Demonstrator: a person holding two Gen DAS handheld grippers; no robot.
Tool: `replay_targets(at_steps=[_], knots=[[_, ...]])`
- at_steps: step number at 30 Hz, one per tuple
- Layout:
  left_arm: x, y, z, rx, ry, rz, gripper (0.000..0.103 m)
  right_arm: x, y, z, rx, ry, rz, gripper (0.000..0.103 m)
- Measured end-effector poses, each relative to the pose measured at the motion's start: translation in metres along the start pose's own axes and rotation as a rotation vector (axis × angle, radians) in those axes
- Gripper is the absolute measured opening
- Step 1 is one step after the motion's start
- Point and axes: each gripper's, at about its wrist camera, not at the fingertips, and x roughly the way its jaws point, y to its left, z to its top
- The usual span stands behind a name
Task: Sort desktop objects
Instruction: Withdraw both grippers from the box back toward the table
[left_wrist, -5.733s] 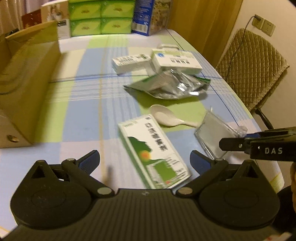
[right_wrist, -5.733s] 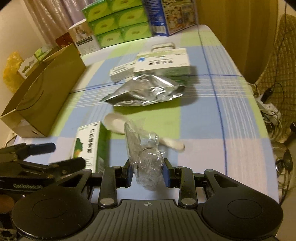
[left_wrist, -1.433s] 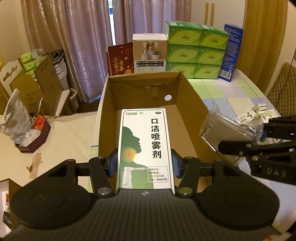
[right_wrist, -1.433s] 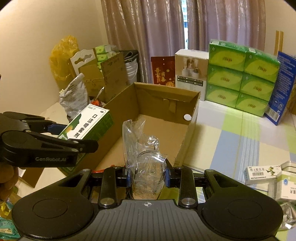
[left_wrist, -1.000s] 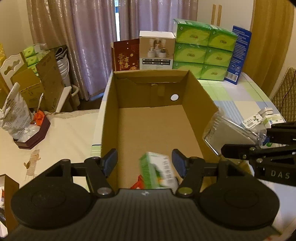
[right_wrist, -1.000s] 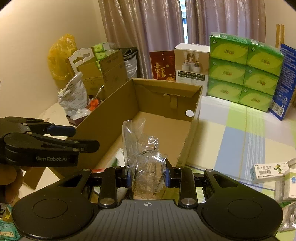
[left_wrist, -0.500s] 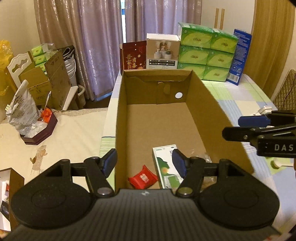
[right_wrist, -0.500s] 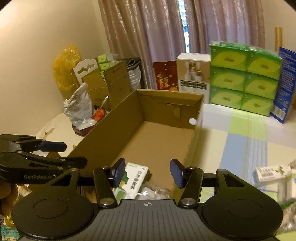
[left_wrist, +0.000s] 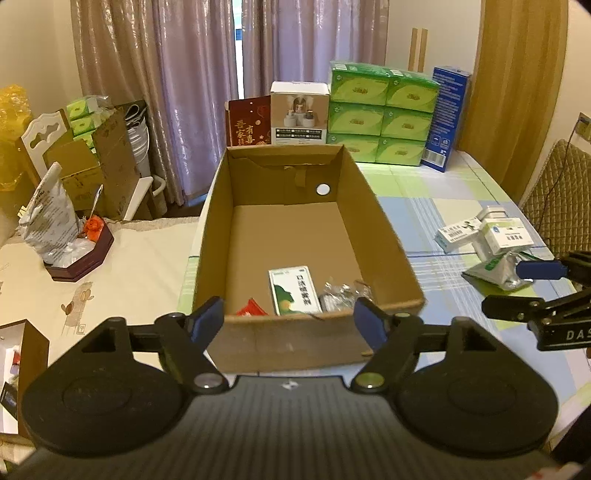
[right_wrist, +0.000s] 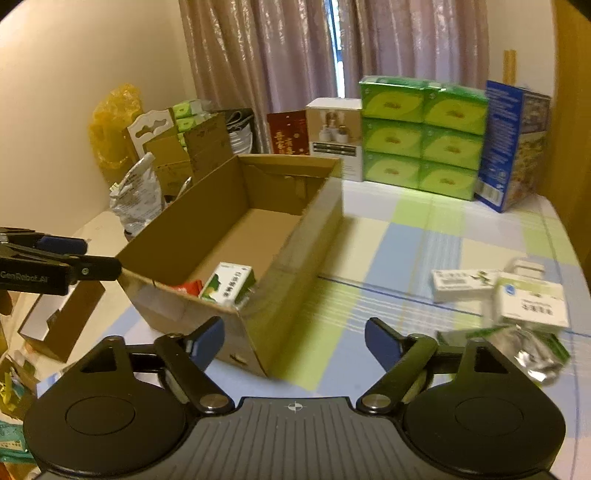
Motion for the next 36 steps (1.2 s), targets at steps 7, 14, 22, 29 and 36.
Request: replay_targets(at_steps=[7, 14, 22, 29, 36], knots=[[-0.024, -0.02, -0.014, -0.003, -0.009, -0.008, 0.088, -0.039, -0.015, -0.023, 0.018, -0.009, -0.021, 0.094], [-0.041, -0.047, -0.027, 0.022, -0.035, -0.019, 0.102, -0.076, -0.041, -0.045, 0.086, -0.028, -0.064, 0.101], [-0.049, -0.084, -0.039, 0.05, -0.058, -0.076, 0.102, -0.114, -0.092, -0.072, 0.178, -0.053, -0.175, 0.101], [-0.049, -0.116, -0.038, 0.073, -0.06, -0.132, 0.102, -0.137, -0.128, -0.093, 0.241, -0.039, -0.208, 0.101], [-0.043, -0.151, -0.038, 0.14, -0.038, -0.18, 0.102, -0.145, -0.139, -0.105, 0.215, -0.007, -0.205, 0.101]])
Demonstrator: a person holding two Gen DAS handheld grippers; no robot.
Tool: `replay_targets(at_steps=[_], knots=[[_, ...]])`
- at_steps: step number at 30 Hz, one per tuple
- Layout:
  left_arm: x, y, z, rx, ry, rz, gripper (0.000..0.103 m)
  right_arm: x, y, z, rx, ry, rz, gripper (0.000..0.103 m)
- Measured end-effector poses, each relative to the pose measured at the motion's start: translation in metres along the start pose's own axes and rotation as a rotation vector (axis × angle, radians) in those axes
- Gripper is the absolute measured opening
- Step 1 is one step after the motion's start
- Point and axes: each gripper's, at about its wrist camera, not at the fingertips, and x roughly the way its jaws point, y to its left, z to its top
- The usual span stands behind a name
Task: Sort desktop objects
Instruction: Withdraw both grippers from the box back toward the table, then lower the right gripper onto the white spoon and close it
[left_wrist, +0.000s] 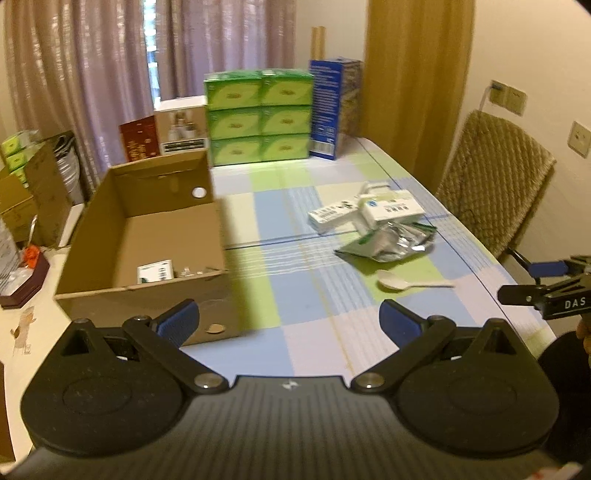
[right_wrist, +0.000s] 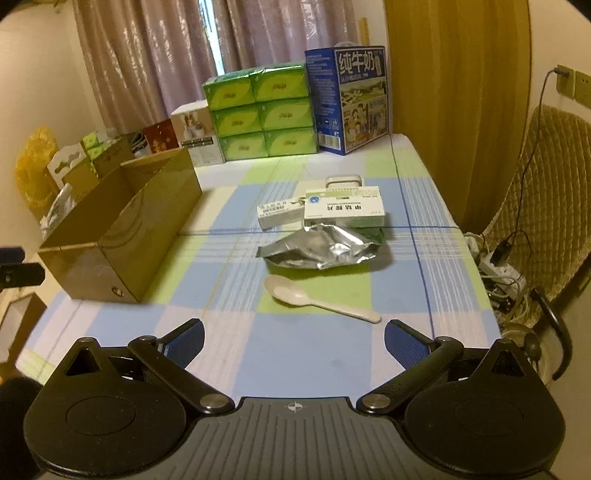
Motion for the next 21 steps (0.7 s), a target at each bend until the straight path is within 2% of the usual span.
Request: replay_targets(at_steps=[8, 12, 16, 21], knots=[[0.021, -0.025, 0.005, 0.052, 0.042, -0.057, 0.102, 0.003, -0.01, 0.003, -0.04, 0.025, 0.009, 0.101], [0.034, -0.034, 0.009, 0.09, 0.068, -0.081, 0.102, 0.009, -0.011, 0.01, -0.101, 0.049, 0.021, 0.101], [0.05, -0.046, 0.017, 0.165, 0.097, -0.106, 0.102, 0.023, -0.01, 0.016, -0.208, 0.1, 0.04, 0.101], [0.076, -0.061, 0.027, 0.303, 0.143, -0.139, 0.102, 0.046, -0.009, 0.023, -0.352, 0.156, 0.119, 0.1]])
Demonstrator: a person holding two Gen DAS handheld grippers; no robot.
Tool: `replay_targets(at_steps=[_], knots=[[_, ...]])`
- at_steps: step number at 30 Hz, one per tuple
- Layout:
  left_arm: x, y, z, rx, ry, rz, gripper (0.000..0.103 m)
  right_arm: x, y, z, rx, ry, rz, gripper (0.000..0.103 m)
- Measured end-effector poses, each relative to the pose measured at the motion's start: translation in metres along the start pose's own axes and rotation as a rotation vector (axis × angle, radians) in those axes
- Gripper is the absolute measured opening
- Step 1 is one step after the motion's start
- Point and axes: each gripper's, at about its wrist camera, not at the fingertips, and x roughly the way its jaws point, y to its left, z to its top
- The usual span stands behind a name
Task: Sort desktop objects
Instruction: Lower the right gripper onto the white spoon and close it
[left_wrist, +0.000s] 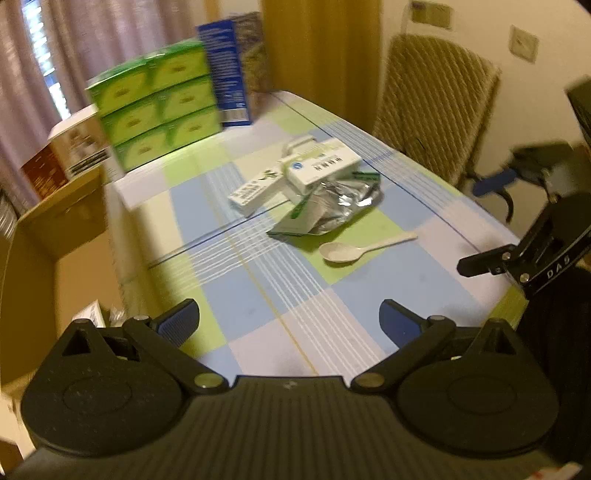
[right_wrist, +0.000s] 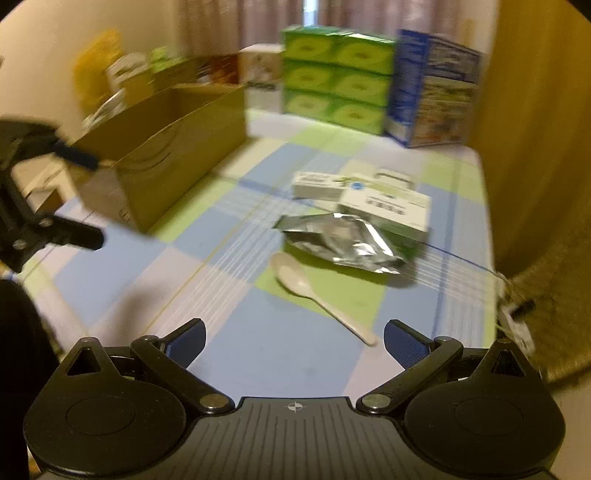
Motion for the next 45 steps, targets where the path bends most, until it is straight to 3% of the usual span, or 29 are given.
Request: replay_targets(at_steps=[3, 8, 15, 28, 38, 45], knots=[[0.017, -0.001, 0.01, 0.052, 0.019, -0.035, 0.102, 0.017, -0.004, 0.007, -0.074, 0.035, 0.085, 0.092], [0.05, 0.001, 0.026, 0.136, 0.053, -0.077, 0.102, 0.053, -0.006, 0.017, -0.204, 0.109, 0.139, 0.077], [0.093, 0.005, 0.044, 0.255, 0.099, -0.094, 0.102, 0.105, -0.024, 0.03, -0.254, 0.183, 0.183, 0.062], [0.146, 0.009, 0.057, 0.337, 0.153, -0.139, 0.102, 0.166, -0.03, 0.05, -0.359, 0.238, 0.23, 0.049], [0.167, 0.011, 0.061, 0.374, 0.187, -0.156, 0.102, 0.188, -0.033, 0.055, -0.4, 0.283, 0.273, 0.032], [0.176, 0.008, 0.065, 0.38, 0.194, -0.165, 0.102, 0.189, -0.039, 0.057, -0.394, 0.288, 0.296, 0.032]])
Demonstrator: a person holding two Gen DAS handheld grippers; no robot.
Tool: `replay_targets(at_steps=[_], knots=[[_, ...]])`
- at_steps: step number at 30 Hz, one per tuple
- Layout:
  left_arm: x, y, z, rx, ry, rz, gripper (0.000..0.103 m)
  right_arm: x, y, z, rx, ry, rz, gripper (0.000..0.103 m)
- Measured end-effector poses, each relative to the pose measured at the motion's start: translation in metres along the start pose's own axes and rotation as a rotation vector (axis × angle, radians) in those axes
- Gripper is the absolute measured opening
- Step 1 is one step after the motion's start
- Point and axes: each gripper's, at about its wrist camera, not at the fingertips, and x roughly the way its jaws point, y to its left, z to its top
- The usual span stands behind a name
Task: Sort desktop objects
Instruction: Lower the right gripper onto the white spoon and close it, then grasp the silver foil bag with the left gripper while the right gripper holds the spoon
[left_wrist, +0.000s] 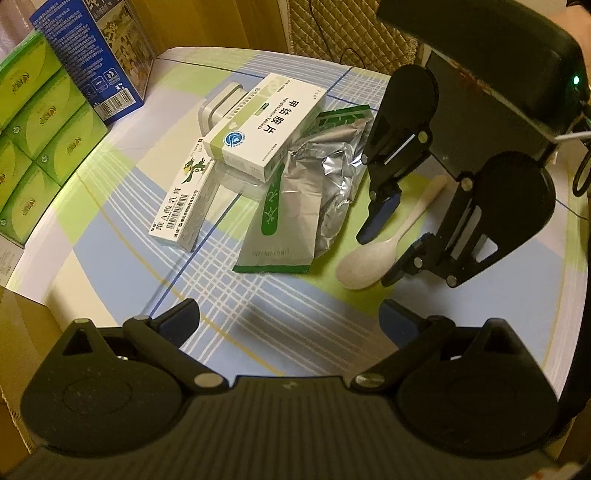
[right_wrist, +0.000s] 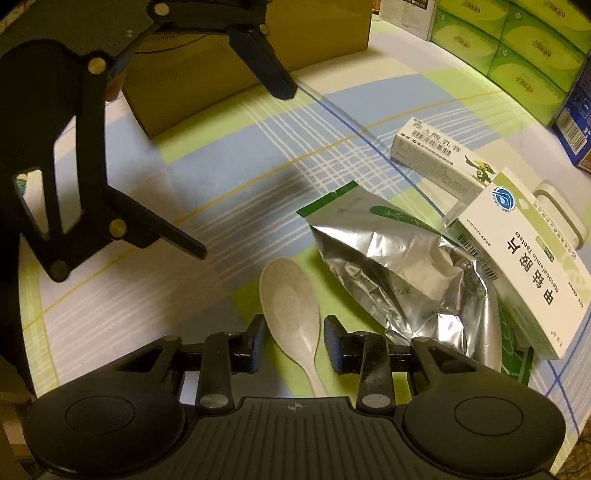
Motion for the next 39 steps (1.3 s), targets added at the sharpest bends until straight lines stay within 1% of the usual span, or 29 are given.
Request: replay_targets(at_steps=[12, 16, 23, 27, 31, 33, 35, 39], knots=[[0.008, 0.002, 0.0, 0.01, 0.026, 0.002, 0.102, 0.004, -0.003, 0.009, -0.003, -0.026, 0.037, 0.033], [0.009, 0.003, 0.001, 0.012, 0.029, 0.001, 0.102, 0.002, -0.001, 0.007, 0.002, -0.025, 0.029, 0.031], [0.017, -0.001, 0.015, 0.027, 0.019, -0.011, 0.102, -0.014, -0.004, -0.017, 0.027, -0.008, -0.006, 0.031], [0.028, 0.0, 0.029, 0.009, 0.002, -0.033, 0.101, -0.023, -0.011, -0.035, 0.052, 0.022, -0.036, 0.031], [0.041, -0.003, 0.044, 0.026, -0.019, -0.036, 0.101, -0.029, -0.021, -0.047, 0.083, 0.042, -0.063, 0.03], [0.05, -0.005, 0.051, 0.039, -0.021, -0.022, 0.098, -0.031, -0.025, -0.05, 0.095, 0.046, -0.074, 0.03], [0.06, -0.006, 0.057, 0.043, -0.012, -0.03, 0.092, -0.033, -0.029, -0.052, 0.109, 0.044, -0.078, 0.03], [0.074, -0.007, 0.065, 0.035, 0.007, -0.049, 0.086, -0.034, -0.032, -0.054, 0.124, 0.041, -0.086, 0.03]])
